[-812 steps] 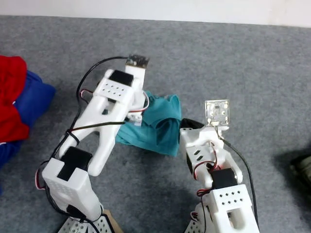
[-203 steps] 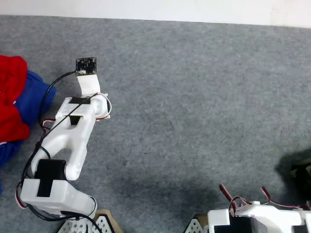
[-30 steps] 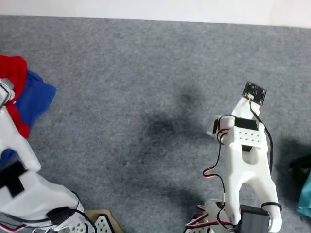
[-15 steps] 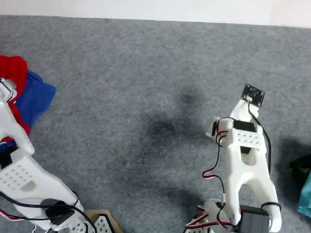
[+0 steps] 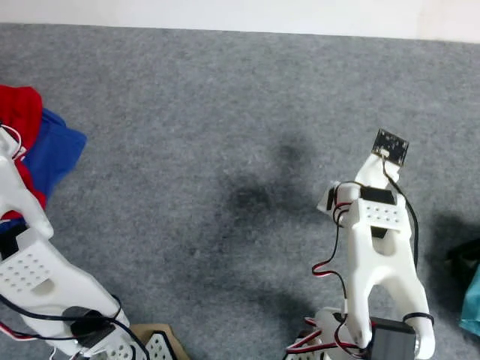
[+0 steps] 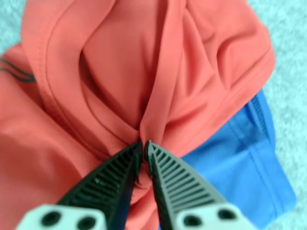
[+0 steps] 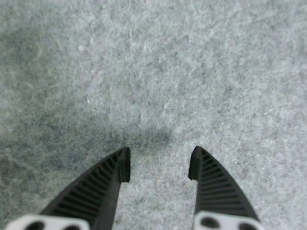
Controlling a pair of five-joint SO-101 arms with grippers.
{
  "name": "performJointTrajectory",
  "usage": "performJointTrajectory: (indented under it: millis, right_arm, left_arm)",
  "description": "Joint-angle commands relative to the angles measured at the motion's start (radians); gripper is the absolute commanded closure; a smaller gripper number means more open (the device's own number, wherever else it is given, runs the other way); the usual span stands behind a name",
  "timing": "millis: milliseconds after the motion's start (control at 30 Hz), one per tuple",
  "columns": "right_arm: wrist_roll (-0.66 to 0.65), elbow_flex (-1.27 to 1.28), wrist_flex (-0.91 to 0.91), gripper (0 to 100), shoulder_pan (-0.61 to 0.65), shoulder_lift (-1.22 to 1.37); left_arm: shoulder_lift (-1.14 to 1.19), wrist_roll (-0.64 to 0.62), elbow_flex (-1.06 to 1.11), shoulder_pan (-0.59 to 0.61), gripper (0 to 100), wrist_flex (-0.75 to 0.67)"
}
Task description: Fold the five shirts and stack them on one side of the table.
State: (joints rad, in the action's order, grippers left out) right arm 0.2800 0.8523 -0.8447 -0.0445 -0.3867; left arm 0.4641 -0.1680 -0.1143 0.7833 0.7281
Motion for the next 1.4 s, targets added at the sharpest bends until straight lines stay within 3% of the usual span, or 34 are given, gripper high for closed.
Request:
performJointTrajectory:
  millis: [0,233,400,667,833,967,1067,1233,1367]
  right_arm:
    - [0.011,0.001,0.015,79.6,0.004,-0.027]
    - [0.011,0.054,0.102,79.6,0.002,-0.028]
    - [0.011,0.054,0.102,79.6,0.002,-0.028]
    - [0.011,0.056,0.104,79.6,-0.002,-0.027]
    - [0.011,0.081,0.131,79.6,-0.002,-0.028]
    - [0.011,0.087,0.147,79.6,-0.002,-0.028]
    - [0.011,0.087,0.147,79.6,-0.002,-0.028]
    - [0.011,0.087,0.147,79.6,-0.002,-0.028]
    - [0.011,0.087,0.147,79.6,-0.004,-0.028]
  left_arm:
    - [-0.088,0.005,-0.039,-0.061,99,0.117]
    - [-0.354,0.0,-0.038,-0.254,99,0.379]
    - [-0.572,0.0,-0.042,-0.475,99,0.485]
    - [-0.885,0.0,-0.047,-0.898,99,0.497]
    - [-0.995,-0.002,-0.09,-1.055,99,0.416]
    - [-0.998,-0.002,-0.143,-1.069,99,0.356]
    - [-0.995,0.005,-0.081,-0.989,99,0.342]
    - [-0.997,0.006,0.199,-0.862,99,0.267]
    - [-0.997,0.006,0.461,-0.722,99,0.08]
